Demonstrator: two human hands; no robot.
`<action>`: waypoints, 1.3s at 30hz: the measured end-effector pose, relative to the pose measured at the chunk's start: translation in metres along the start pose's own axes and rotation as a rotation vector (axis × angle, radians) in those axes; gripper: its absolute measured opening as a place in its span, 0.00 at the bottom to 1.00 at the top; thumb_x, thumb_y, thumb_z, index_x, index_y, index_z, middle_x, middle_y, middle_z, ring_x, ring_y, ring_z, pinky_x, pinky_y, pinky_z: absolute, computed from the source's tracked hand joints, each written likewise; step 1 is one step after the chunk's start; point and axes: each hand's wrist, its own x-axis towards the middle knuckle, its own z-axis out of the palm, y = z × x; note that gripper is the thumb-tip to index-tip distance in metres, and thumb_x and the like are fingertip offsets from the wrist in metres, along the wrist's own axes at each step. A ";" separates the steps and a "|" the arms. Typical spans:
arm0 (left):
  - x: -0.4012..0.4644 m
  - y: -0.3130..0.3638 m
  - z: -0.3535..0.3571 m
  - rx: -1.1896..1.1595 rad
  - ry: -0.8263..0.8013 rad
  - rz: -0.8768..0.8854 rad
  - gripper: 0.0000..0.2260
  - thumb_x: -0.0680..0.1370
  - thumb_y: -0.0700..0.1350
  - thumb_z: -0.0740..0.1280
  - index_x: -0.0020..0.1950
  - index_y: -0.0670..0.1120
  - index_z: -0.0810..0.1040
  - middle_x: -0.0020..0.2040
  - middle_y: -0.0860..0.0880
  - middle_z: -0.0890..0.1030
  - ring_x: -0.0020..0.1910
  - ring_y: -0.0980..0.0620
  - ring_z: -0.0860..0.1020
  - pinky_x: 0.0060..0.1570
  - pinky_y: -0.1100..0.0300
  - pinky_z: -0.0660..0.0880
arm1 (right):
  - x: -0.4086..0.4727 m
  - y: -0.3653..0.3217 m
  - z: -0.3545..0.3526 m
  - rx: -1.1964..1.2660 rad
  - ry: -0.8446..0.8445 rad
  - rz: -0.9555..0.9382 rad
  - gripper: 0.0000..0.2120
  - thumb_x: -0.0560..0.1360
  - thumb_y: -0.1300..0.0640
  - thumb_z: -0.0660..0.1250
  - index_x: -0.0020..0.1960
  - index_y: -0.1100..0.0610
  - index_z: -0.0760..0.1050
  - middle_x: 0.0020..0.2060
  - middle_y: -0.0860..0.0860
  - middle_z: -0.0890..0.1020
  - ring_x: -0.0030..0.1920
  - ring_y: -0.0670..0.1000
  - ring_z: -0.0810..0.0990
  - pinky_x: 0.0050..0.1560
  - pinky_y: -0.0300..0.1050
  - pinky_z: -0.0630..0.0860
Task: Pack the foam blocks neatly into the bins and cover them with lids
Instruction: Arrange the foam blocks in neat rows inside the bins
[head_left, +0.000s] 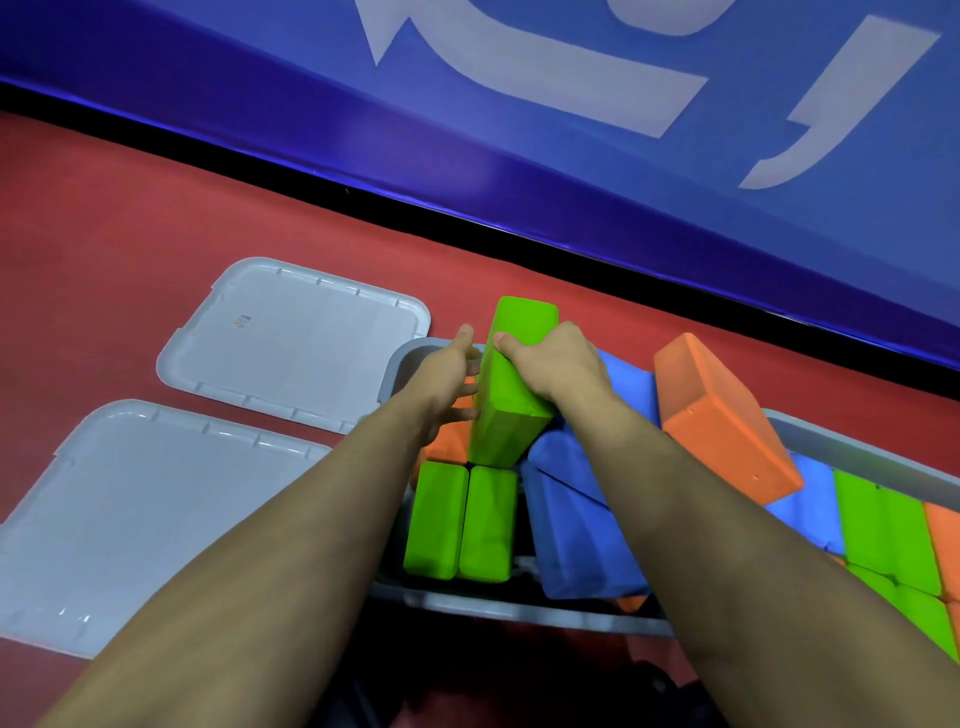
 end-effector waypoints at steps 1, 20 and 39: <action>0.007 -0.005 -0.004 0.006 0.078 -0.008 0.21 0.83 0.61 0.54 0.61 0.48 0.77 0.56 0.49 0.79 0.53 0.48 0.78 0.48 0.53 0.77 | 0.000 -0.001 0.001 -0.009 0.002 -0.001 0.38 0.70 0.29 0.69 0.65 0.59 0.73 0.62 0.58 0.81 0.61 0.62 0.79 0.53 0.52 0.74; 0.009 -0.014 0.004 -0.022 -0.030 -0.012 0.17 0.84 0.59 0.58 0.53 0.52 0.82 0.51 0.53 0.85 0.54 0.53 0.81 0.59 0.53 0.76 | -0.002 -0.019 0.007 -0.076 0.034 -0.035 0.37 0.74 0.32 0.68 0.69 0.60 0.72 0.63 0.58 0.80 0.63 0.61 0.79 0.48 0.48 0.68; 0.049 -0.066 -0.021 0.507 0.215 -0.060 0.20 0.86 0.45 0.52 0.72 0.36 0.71 0.71 0.36 0.72 0.69 0.37 0.71 0.64 0.53 0.68 | 0.023 0.020 0.053 -0.089 -0.206 -0.048 0.41 0.80 0.41 0.65 0.80 0.51 0.43 0.67 0.66 0.74 0.65 0.65 0.76 0.61 0.53 0.72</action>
